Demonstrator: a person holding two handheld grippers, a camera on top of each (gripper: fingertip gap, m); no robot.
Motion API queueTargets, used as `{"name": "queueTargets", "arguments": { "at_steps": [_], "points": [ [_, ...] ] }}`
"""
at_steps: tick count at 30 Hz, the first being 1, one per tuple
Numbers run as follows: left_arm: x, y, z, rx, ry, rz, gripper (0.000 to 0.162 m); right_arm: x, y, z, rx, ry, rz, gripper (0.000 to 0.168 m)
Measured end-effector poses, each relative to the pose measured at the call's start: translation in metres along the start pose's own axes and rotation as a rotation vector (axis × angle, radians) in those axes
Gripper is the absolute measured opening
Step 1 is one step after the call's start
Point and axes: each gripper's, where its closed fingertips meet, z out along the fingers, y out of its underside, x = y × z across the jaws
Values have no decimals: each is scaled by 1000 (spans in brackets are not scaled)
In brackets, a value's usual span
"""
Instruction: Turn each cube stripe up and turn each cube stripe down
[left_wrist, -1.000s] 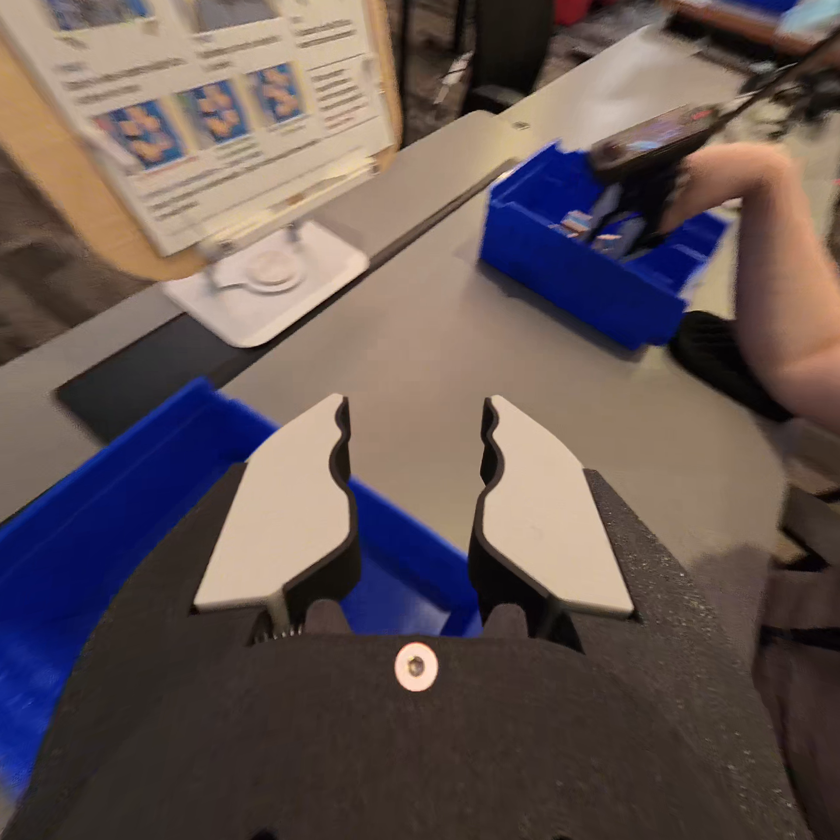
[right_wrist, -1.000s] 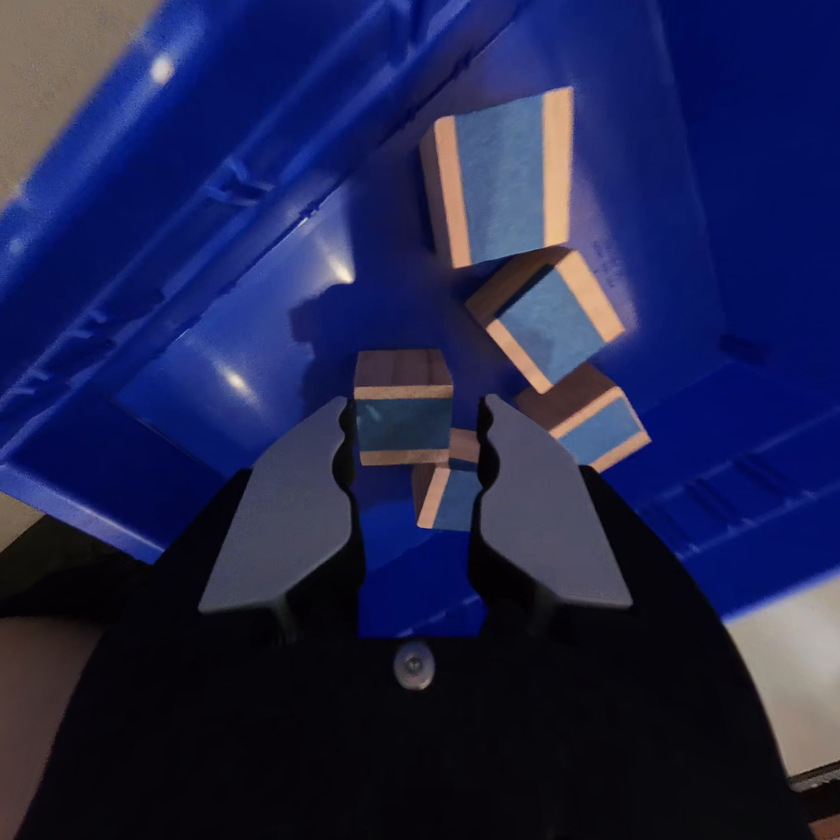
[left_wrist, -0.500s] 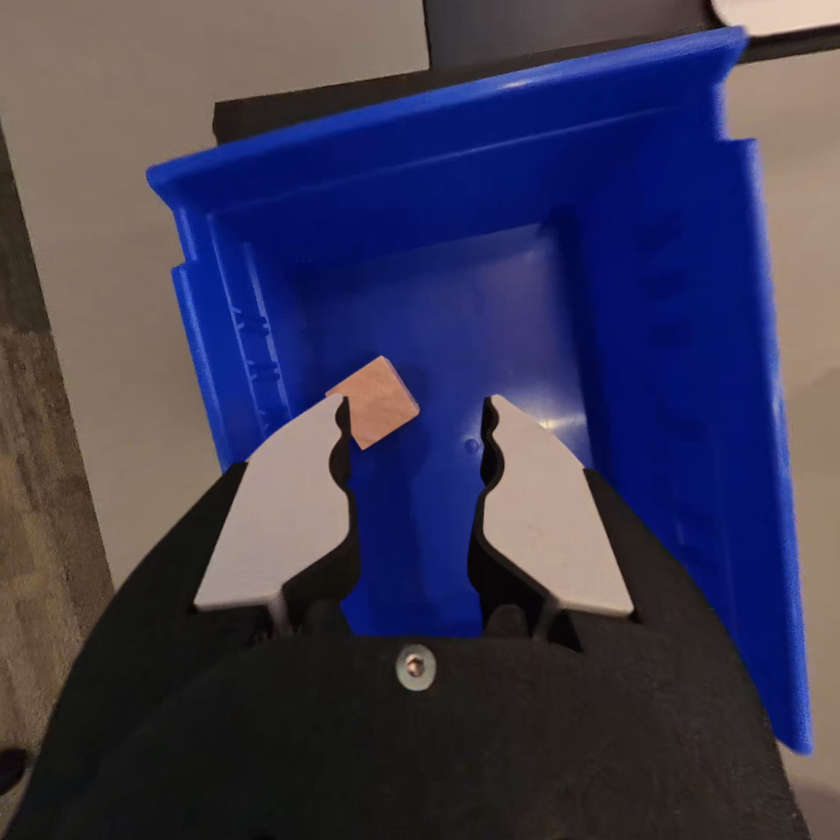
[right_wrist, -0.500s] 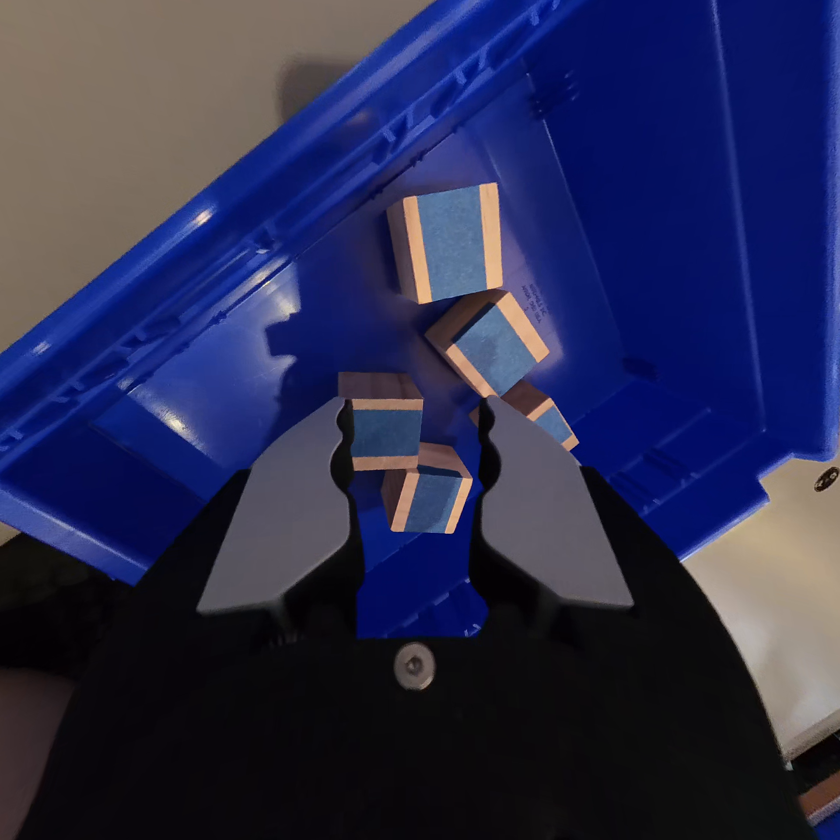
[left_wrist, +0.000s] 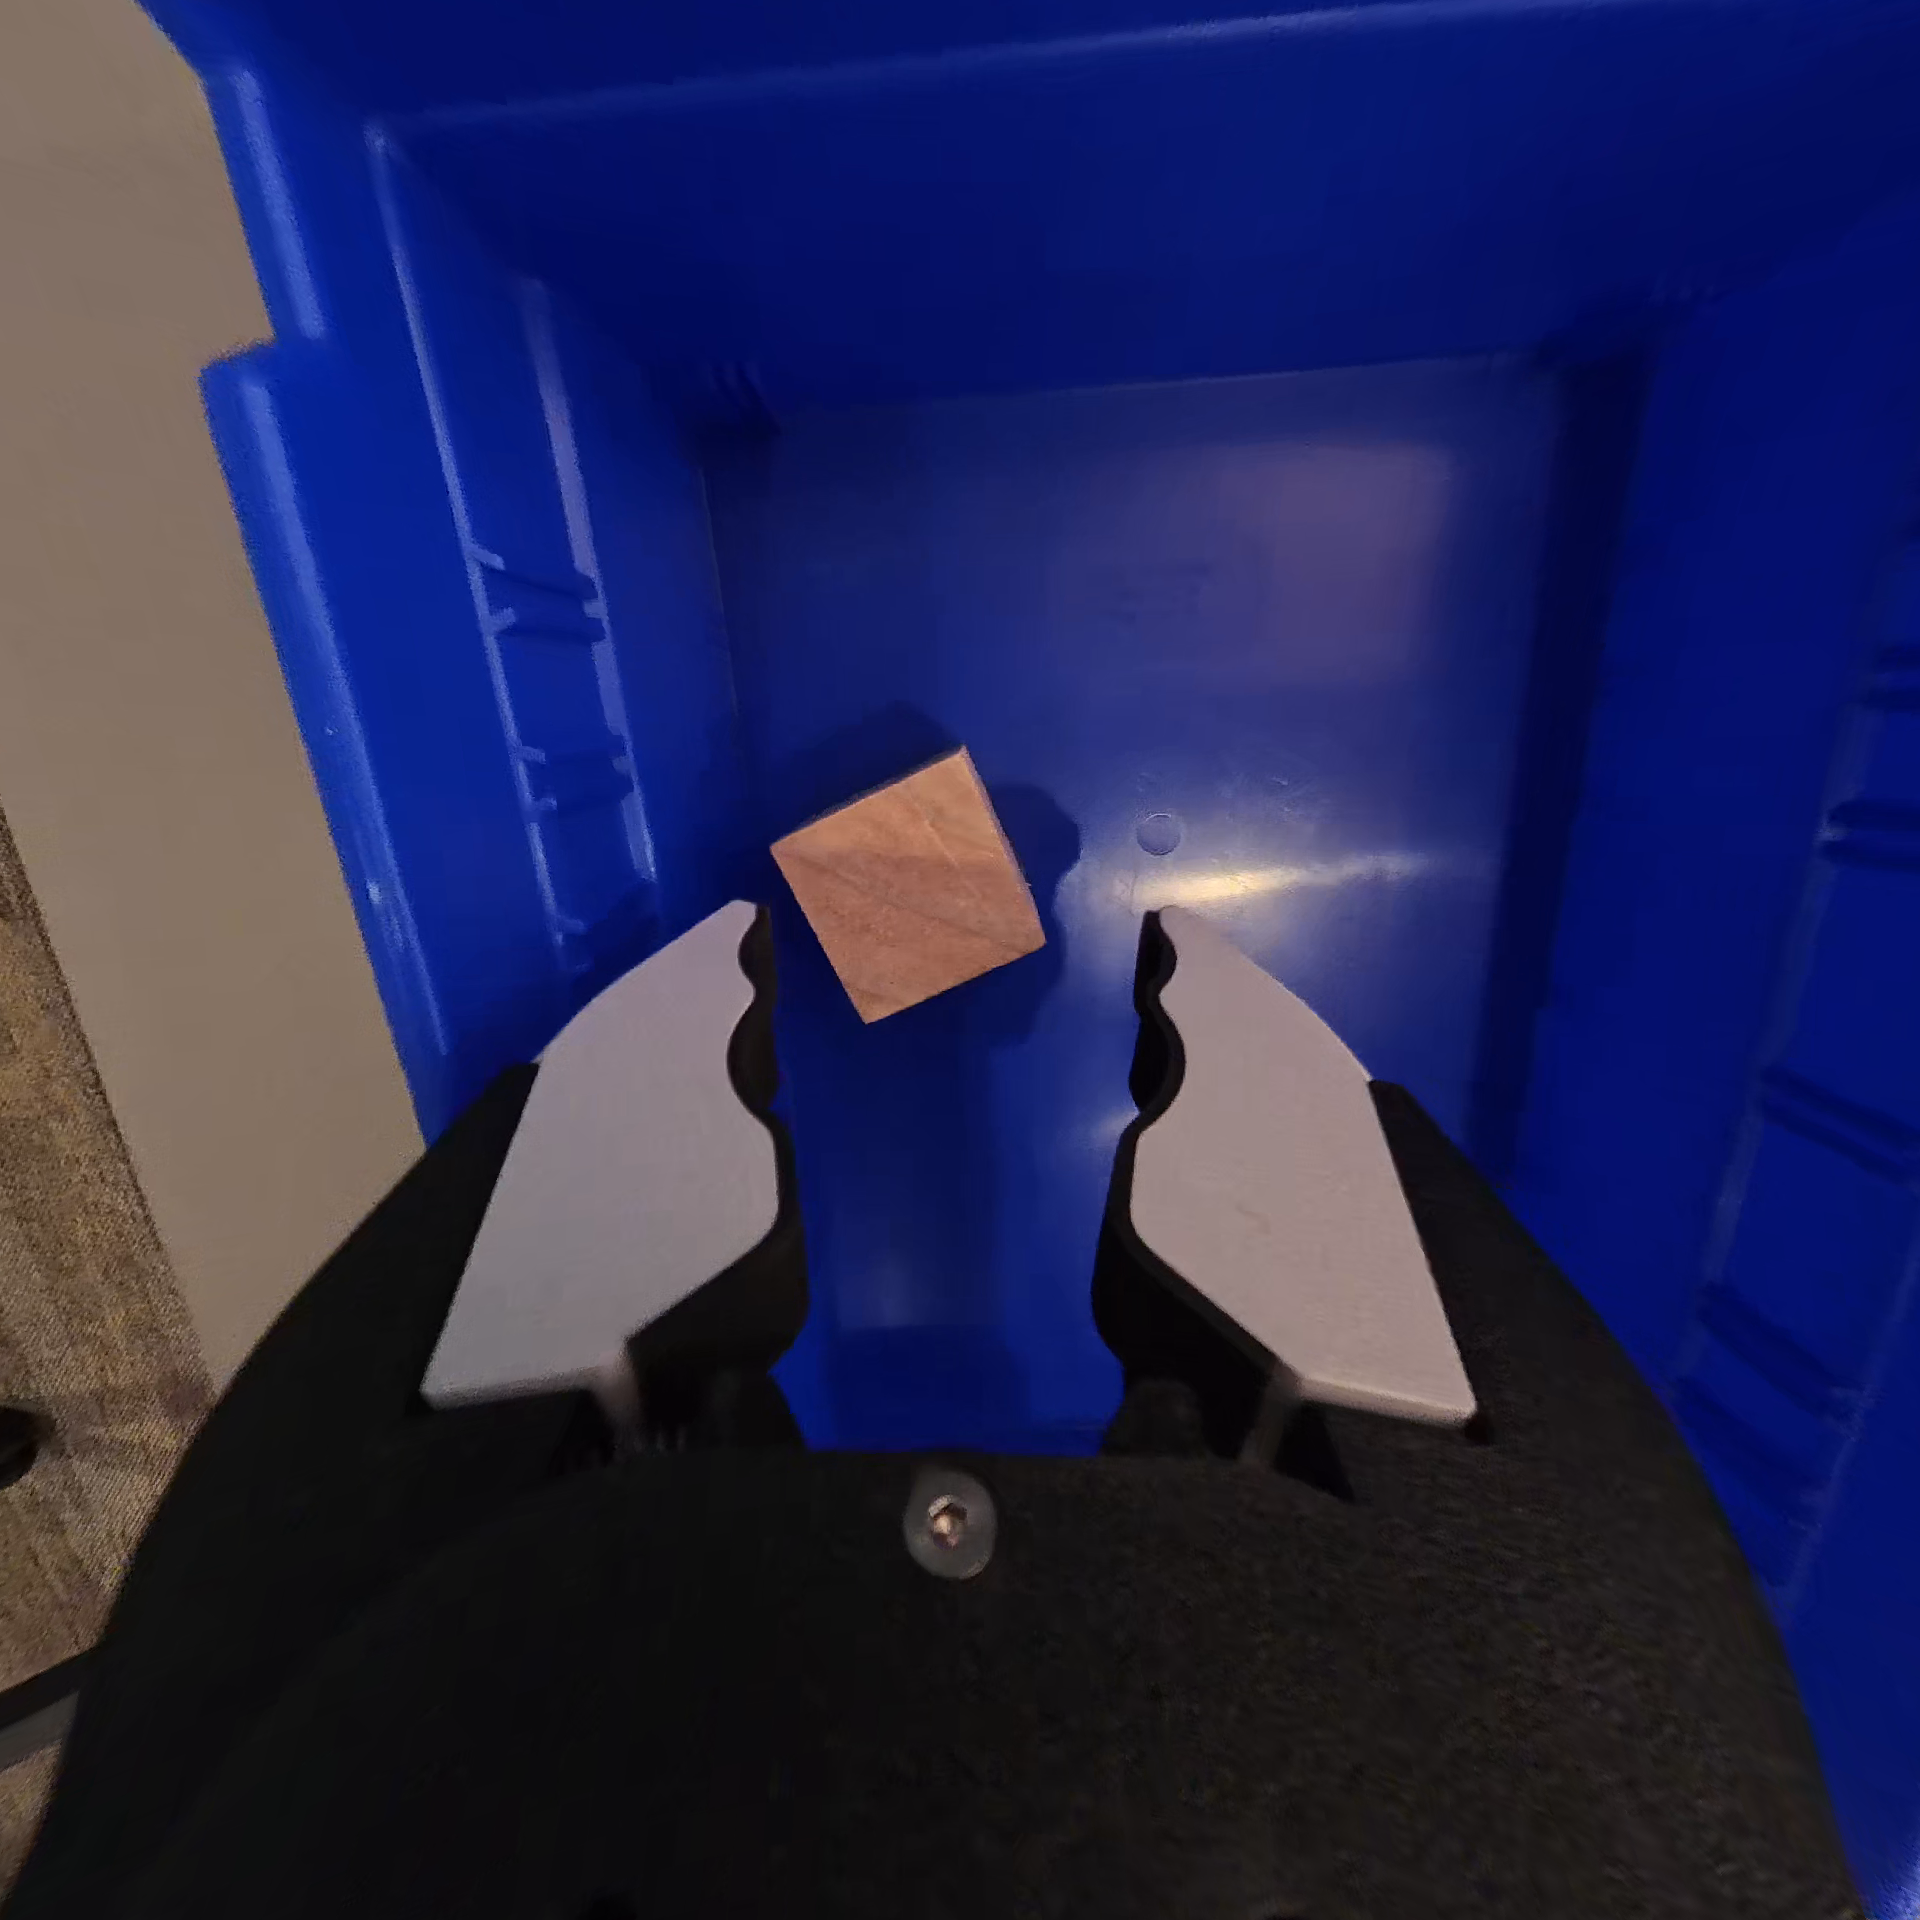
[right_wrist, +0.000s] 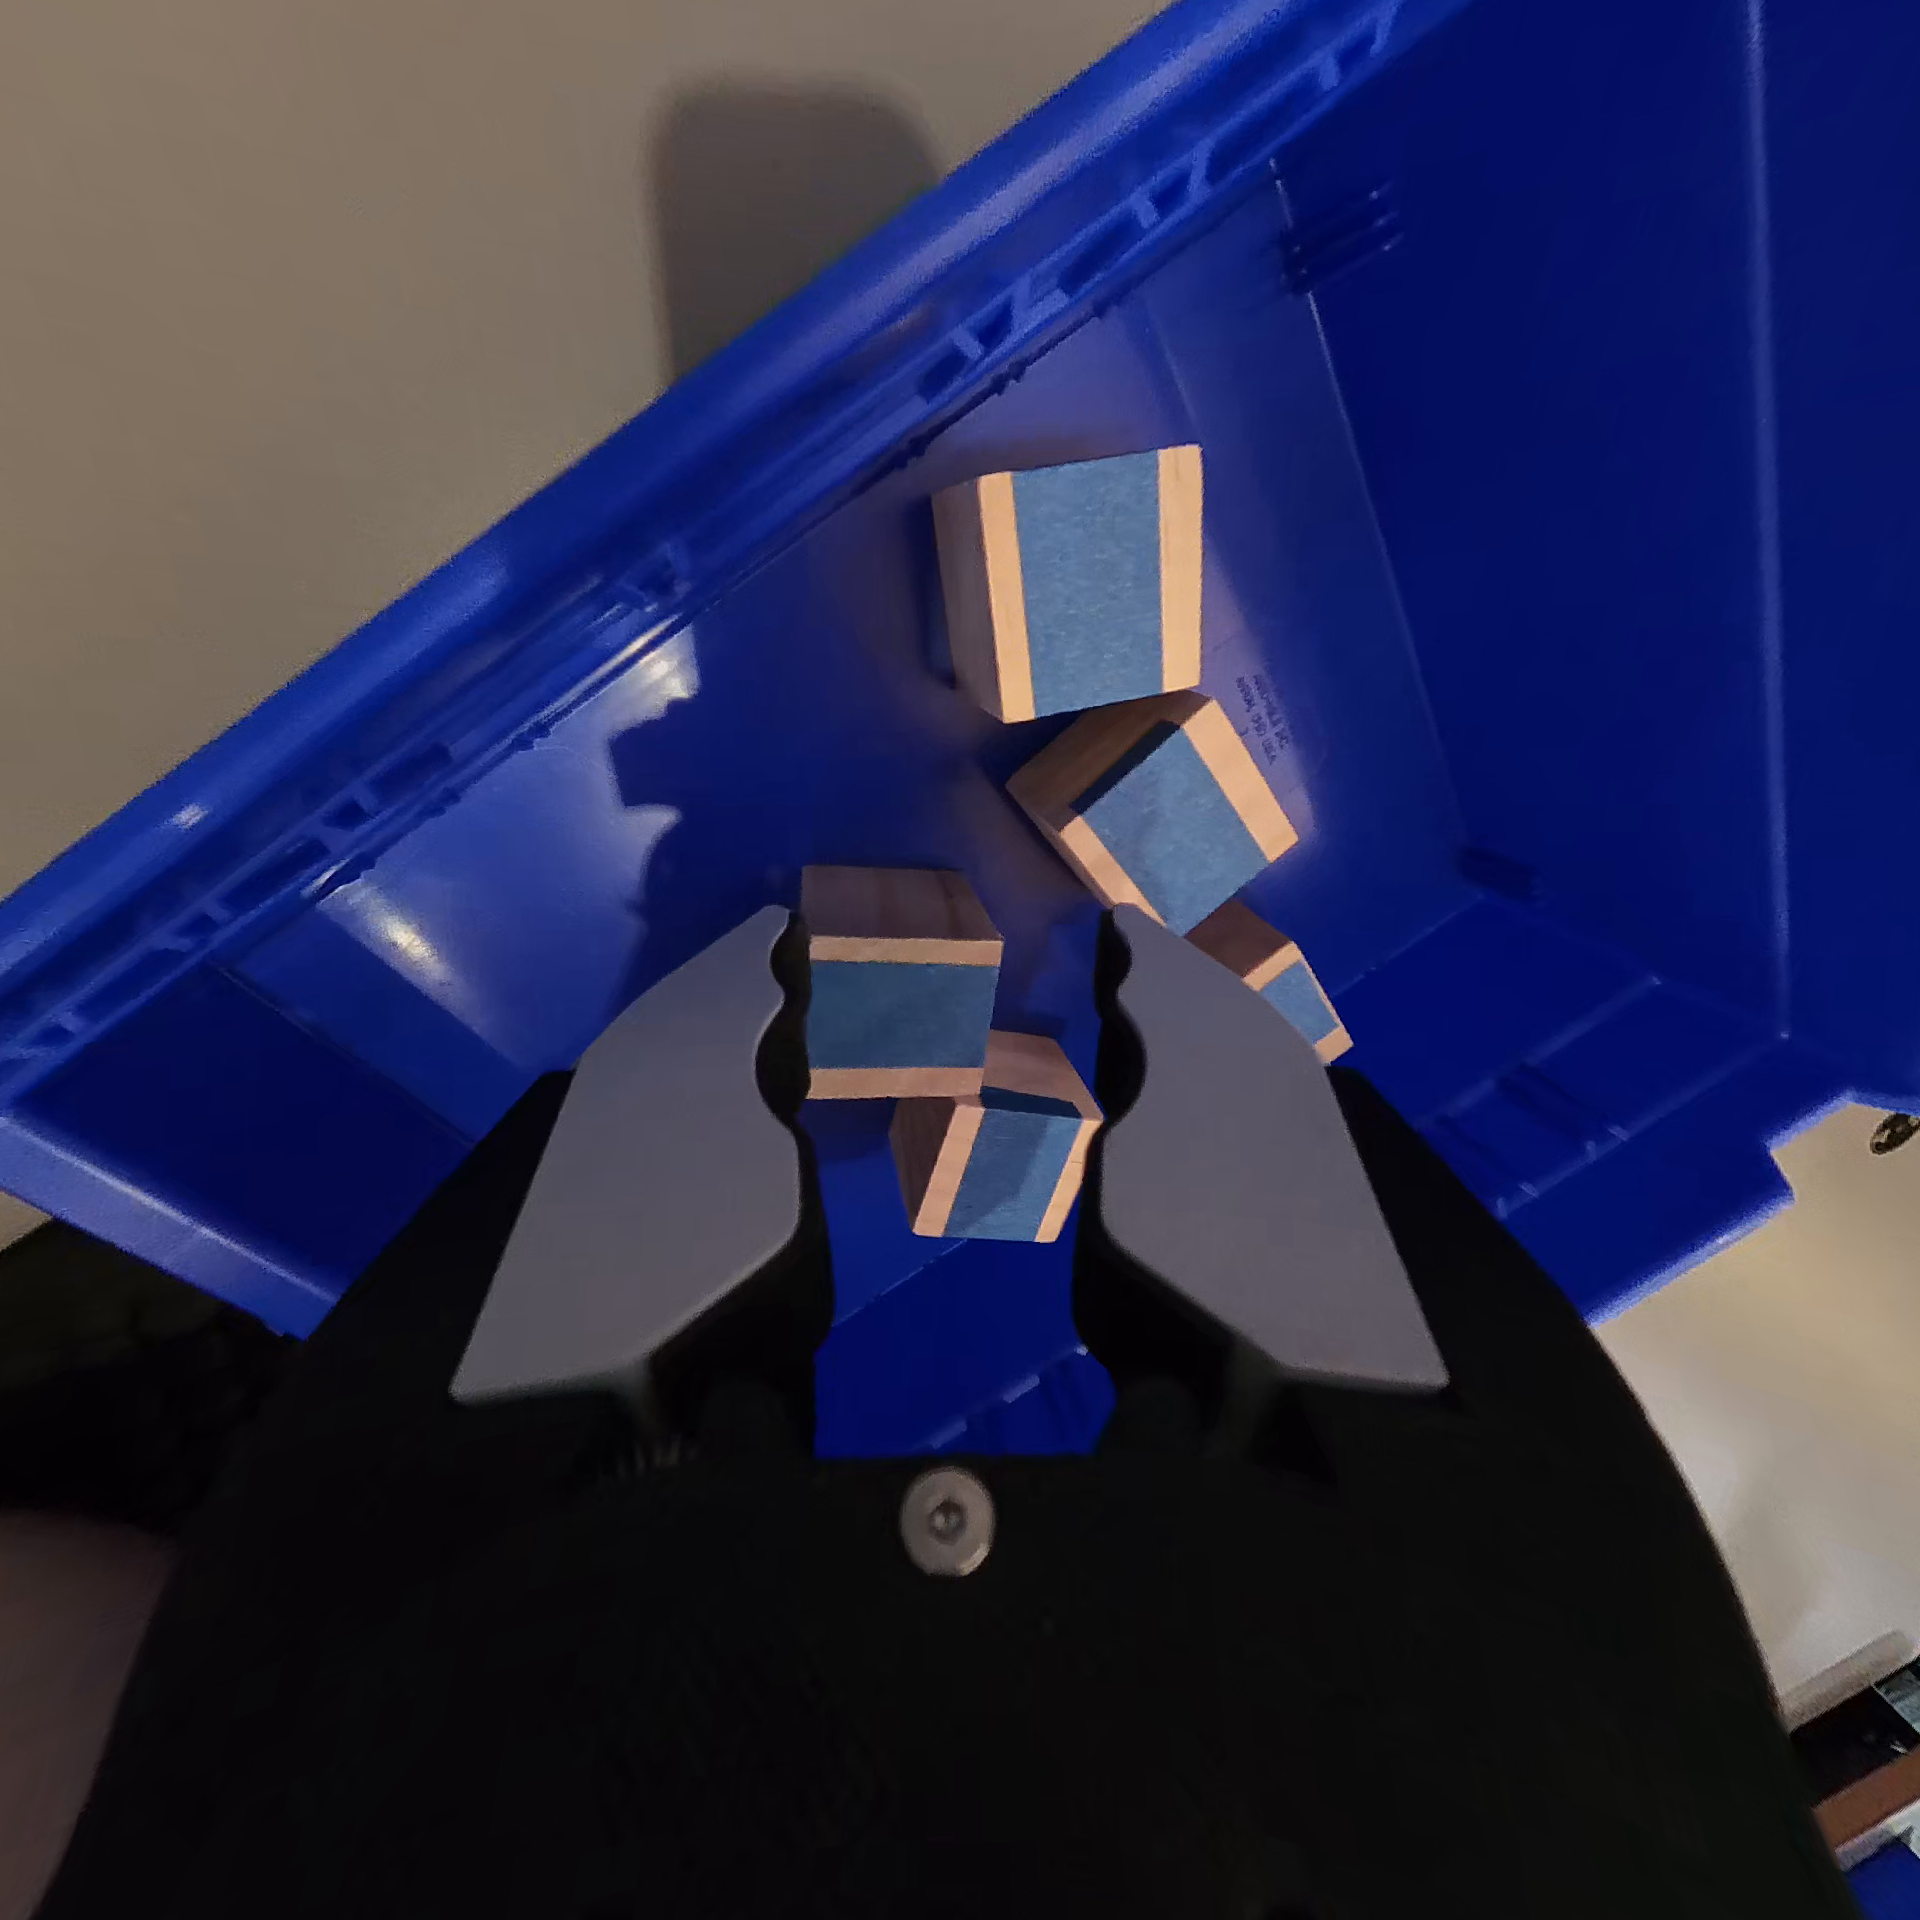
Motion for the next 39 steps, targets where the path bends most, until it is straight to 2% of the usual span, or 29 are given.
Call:
{"name": "queueTargets", "arguments": {
  "at_steps": [5, 9, 11, 15, 19, 22, 26, 28, 30, 33, 36, 37, 39],
  "points": [
    [-2, 5, 11, -52, -27, 2, 70, -3, -2, 2, -10, -8, -13, 55],
    [-9, 7, 24, -94, -93, 10, 56, -7, -2, 2, -2, -31, -9, 55],
    [-11, 0, 26, -61, -110, 16, 48, -8, -1, 2, -4, -39, 0, 55],
    [-10, -4, 27, -49, -115, 35, 47, -11, 3, 5, -31, -56, -2, 55],
    [-2, -3, 19, -44, -90, 86, 47, -8, 2, 3, -32, -43, 14, 55],
    [13, -8, -8, 26, -32, 137, 47, 7, -3, -9, -1, 52, 40, 52],
    [70, -24, -88, 314, 255, 232, 46, 38, -21, -56, 128, 299, 110, 49],
    [116, -22, -136, 468, 486, 332, 46, 43, -49, -92, 307, 404, 128, 46],
    [165, -7, -181, 552, 762, 446, 46, 32, -89, -134, 539, 479, 101, 48],
    [223, 26, -224, 545, 1108, 589, 46, -24, -156, -197, 957, 523, -59, 58],
    [261, 50, -242, 471, 1352, 663, 46, -125, -203, -242, 1390, 352, -287, 62],
    [271, 55, -247, 443, 1431, 659, 46, -150, -209, -249, 1476, 324, -341, 64],
    [288, 63, -253, 380, 1561, 639, 46, -177, -218, -253, 1534, 391, -393, 69]
  ]
}}
